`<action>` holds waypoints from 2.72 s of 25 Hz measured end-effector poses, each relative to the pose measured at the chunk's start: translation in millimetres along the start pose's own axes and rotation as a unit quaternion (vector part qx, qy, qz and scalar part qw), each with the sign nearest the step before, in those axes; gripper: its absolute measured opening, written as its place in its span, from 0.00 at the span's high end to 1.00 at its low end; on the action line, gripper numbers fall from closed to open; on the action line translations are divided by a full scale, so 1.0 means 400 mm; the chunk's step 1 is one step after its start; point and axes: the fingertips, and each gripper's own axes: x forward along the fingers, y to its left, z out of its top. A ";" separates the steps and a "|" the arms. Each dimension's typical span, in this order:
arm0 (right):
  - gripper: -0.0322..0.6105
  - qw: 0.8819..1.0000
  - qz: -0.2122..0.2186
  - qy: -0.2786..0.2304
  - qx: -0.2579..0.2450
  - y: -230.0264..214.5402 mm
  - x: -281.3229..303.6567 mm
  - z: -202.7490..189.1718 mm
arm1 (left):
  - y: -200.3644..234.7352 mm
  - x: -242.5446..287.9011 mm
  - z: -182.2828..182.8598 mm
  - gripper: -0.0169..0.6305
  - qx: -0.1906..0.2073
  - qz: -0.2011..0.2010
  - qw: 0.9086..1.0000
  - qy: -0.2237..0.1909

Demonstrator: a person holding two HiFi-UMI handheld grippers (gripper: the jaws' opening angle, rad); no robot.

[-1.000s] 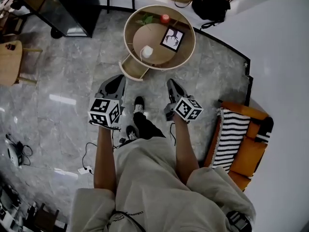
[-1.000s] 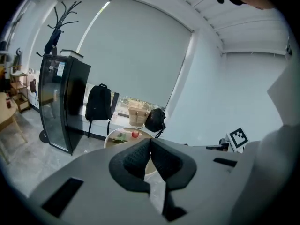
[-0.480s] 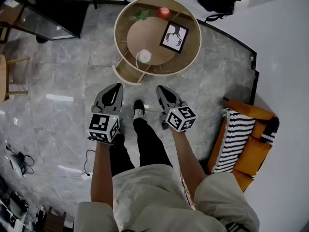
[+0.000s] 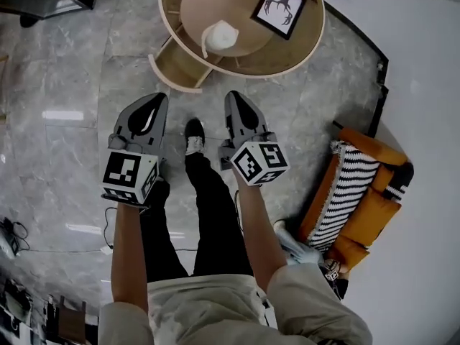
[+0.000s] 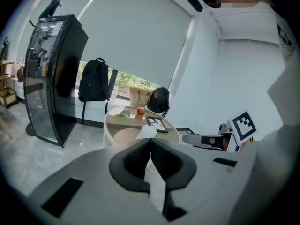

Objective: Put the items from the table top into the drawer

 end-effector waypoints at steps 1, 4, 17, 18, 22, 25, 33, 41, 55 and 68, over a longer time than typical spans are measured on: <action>0.90 1.000 -0.010 -0.013 -0.009 -0.013 0.006 -0.007 | -0.001 0.013 -0.016 0.94 0.006 -0.011 1.000 -0.004; 0.90 0.997 -0.044 -0.054 -0.034 -0.062 0.047 -0.018 | 0.008 0.072 -0.042 0.94 0.016 -0.032 0.999 -0.033; 0.89 0.973 0.022 -0.187 -0.130 -0.215 0.255 0.042 | 0.135 0.359 -0.165 0.94 0.082 -0.083 0.989 -0.088; 0.89 0.972 0.024 -0.188 -0.139 -0.230 0.264 0.037 | 0.147 0.376 -0.166 0.94 0.092 -0.083 0.988 -0.095; 0.89 0.968 0.035 -0.215 -0.126 -0.277 0.305 0.041 | 0.183 0.432 -0.151 0.94 0.112 -0.091 0.980 -0.135; 0.89 0.961 0.044 -0.222 -0.159 -0.269 0.318 0.028 | 0.188 0.454 -0.162 0.94 0.128 -0.099 0.976 -0.147; 0.51 0.939 0.107 -0.217 -0.244 -0.173 0.235 0.001 | 0.159 0.483 -0.179 0.94 0.149 -0.125 0.966 -0.171; 0.42 0.946 0.035 -0.188 -0.260 -0.109 0.269 -0.042 | 0.133 0.455 -0.150 0.94 0.185 -0.127 0.964 -0.145; 0.39 0.943 -0.095 -0.124 -0.295 -0.158 0.400 -0.125 | 0.184 0.379 -0.209 0.94 0.178 -0.131 0.964 -0.151; 0.39 0.932 -0.107 -0.089 -0.334 -0.207 0.479 -0.094 | 0.228 0.371 -0.290 0.94 0.179 -0.128 0.968 -0.119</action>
